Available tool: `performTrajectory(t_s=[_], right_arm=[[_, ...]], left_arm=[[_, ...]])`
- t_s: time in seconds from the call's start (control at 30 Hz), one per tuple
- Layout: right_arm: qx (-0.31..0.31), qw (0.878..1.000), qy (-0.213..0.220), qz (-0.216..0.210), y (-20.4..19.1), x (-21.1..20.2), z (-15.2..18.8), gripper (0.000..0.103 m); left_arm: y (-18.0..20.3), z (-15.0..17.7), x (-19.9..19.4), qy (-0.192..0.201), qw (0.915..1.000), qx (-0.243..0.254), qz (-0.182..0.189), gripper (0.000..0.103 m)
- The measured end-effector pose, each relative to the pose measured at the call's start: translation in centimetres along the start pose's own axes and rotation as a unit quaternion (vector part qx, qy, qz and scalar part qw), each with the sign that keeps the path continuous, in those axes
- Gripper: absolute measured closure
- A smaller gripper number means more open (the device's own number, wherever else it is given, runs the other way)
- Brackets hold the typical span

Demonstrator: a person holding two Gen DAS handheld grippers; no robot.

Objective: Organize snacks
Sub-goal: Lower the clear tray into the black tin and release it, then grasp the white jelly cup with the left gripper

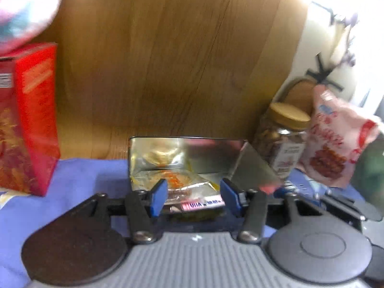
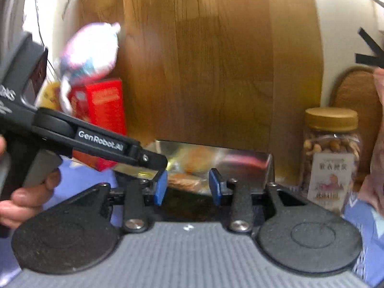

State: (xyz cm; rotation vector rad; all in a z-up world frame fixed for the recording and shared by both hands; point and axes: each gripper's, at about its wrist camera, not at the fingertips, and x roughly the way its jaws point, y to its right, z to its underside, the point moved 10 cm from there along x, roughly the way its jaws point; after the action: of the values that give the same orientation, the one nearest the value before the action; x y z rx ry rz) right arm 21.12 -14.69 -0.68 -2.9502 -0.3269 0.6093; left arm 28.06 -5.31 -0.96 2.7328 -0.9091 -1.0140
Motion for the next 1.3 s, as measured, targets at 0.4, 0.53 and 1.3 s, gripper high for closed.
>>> performTrajectory(t_s=[0.4,0.53,1.3], right_arm=[[0.026,0.994,-0.087,-0.058,-6.5,-3.1,8.9,0.07],[0.1,0.989,-0.072,-0.084,-6.0,-3.9,7.6,0.071],[0.033,0.998,-0.059,0.016,-1.4,-13.1,12.4,0.061]], left_arm=[[-1.0,10.2,-8.7,-0.018,0.9914,-0.101,0.081,0.049],[-1.6,11.2,-10.2,-0.009,0.9883,-0.127,0.084,0.049],[10.3,14.2,-5.2,-0.064,0.9917,-0.005,0.111,0.048]])
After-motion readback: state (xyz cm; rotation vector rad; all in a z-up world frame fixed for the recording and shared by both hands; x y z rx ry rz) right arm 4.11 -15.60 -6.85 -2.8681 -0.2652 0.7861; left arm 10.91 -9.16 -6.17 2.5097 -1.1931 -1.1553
